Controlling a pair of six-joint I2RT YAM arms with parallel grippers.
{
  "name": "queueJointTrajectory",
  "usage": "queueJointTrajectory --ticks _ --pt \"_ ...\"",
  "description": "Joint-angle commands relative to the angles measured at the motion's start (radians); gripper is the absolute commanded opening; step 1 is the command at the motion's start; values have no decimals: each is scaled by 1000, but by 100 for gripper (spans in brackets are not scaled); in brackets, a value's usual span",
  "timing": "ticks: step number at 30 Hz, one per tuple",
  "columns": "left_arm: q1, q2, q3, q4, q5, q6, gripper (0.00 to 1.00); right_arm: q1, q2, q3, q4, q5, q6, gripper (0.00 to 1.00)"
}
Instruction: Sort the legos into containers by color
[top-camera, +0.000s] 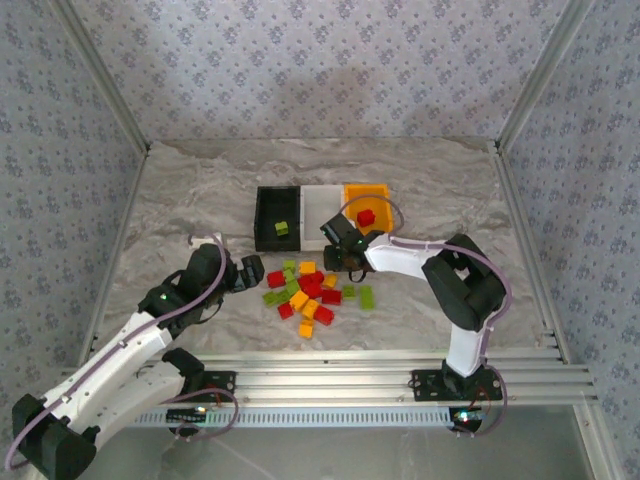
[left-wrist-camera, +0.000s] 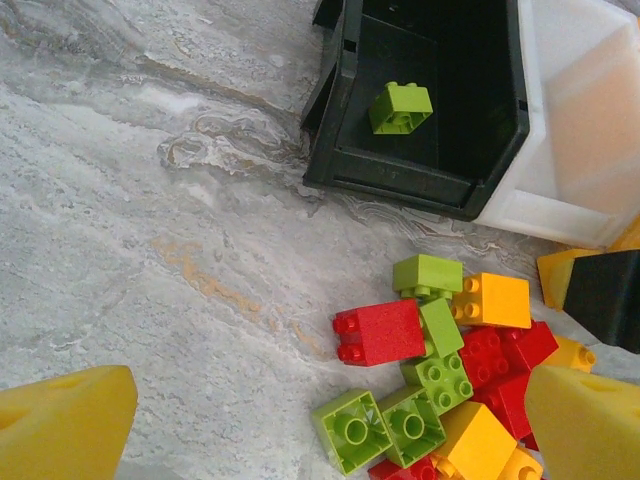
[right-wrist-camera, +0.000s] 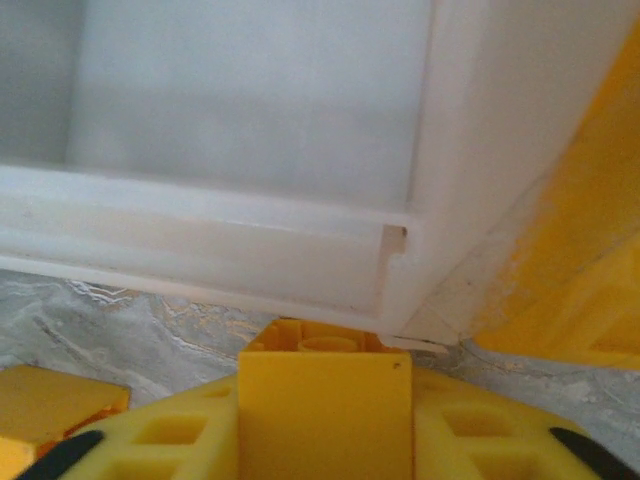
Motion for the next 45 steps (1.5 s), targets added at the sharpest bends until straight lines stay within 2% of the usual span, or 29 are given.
queueJointTrajectory --ticks 1,6,9,14,20,24,26,28,30,35,37,45 --pt "8 -14 7 -17 6 -6 100 3 -84 -25 -32 17 8 31" --pt "14 -14 20 -21 1 -5 99 41 -261 -25 -81 63 -40 30" --pt "17 -8 23 -32 -13 -19 99 49 -270 59 -105 44 -87 31" --pt "26 -5 23 -53 -21 -41 99 14 -85 278 -144 17 -99 31" --pt "30 -8 19 -69 18 -23 99 -8 158 542 -229 79 -125 34" --pt "33 -4 10 -72 38 -15 99 -35 232 629 -267 81 -84 45" --pt "37 0 0 -60 61 -8 99 -47 238 644 -250 59 -68 56" --pt "38 8 -9 -39 88 -1 100 -50 230 653 -239 50 -63 66" --pt "40 28 -11 -22 116 7 100 -48 201 644 -227 53 -62 69" --pt "40 129 -13 56 196 32 99 -43 68 499 -154 29 -44 71" --pt "38 197 -9 112 234 37 94 -42 6 419 -119 16 -28 71" --pt "-10 440 32 243 259 86 88 -57 -167 220 -87 11 -2 71"
